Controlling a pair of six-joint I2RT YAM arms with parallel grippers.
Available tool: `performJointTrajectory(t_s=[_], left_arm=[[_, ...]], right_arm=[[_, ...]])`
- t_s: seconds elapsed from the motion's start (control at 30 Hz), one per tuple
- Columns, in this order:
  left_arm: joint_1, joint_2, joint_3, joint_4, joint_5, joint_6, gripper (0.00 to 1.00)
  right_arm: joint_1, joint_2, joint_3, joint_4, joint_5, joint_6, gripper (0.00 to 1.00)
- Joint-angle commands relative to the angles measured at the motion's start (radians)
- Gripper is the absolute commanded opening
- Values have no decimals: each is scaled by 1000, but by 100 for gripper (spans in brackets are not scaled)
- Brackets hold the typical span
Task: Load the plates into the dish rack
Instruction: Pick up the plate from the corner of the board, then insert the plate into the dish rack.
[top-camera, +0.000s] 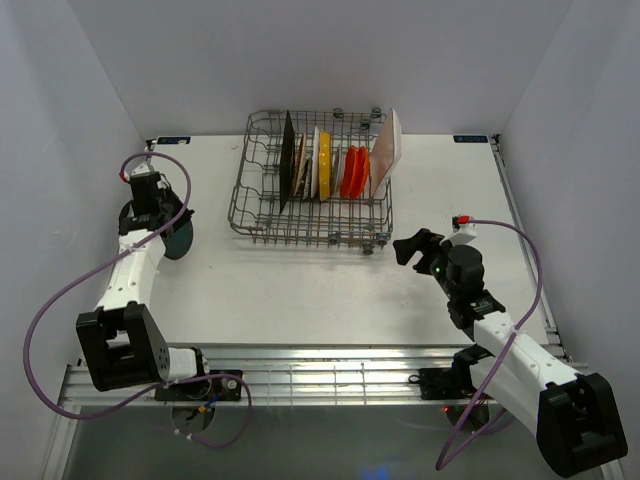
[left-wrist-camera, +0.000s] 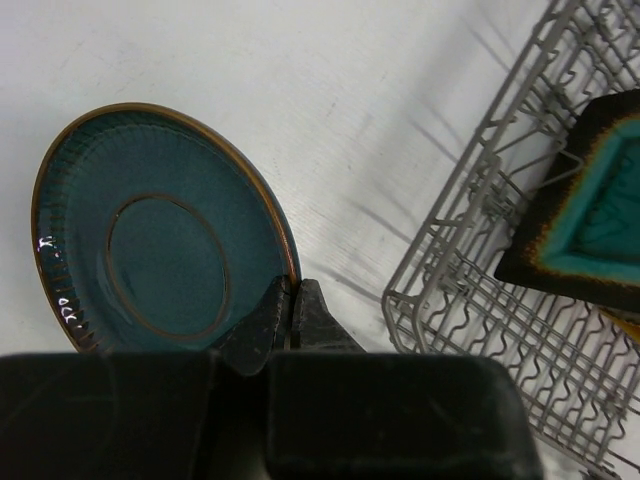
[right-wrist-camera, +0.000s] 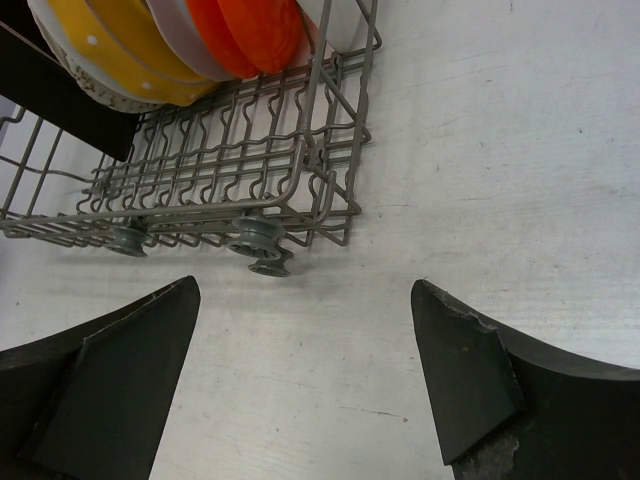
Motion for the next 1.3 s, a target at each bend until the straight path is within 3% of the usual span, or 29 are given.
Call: performJointTrajectory(t_s=[0.0,0.5,0.87,1.07,1.27], left_arm=[[9,-66,-11,85,120,16,0],[62,-175,-42,138,236,-16,0],[75,-171,-5,160,300,-54,0],[74,-143,15,232,470,-112,0],[75,-140,41,260,500,-136,0]], right_arm=[[-1,-9,5,55,4,-10,92],[-1,-12,3,57,4,-10,92],[-1,14,0,74,-4,-7,92],[-1,16,3,75,-9,-5,92],[-1,16,3,75,-12,-5,92]])
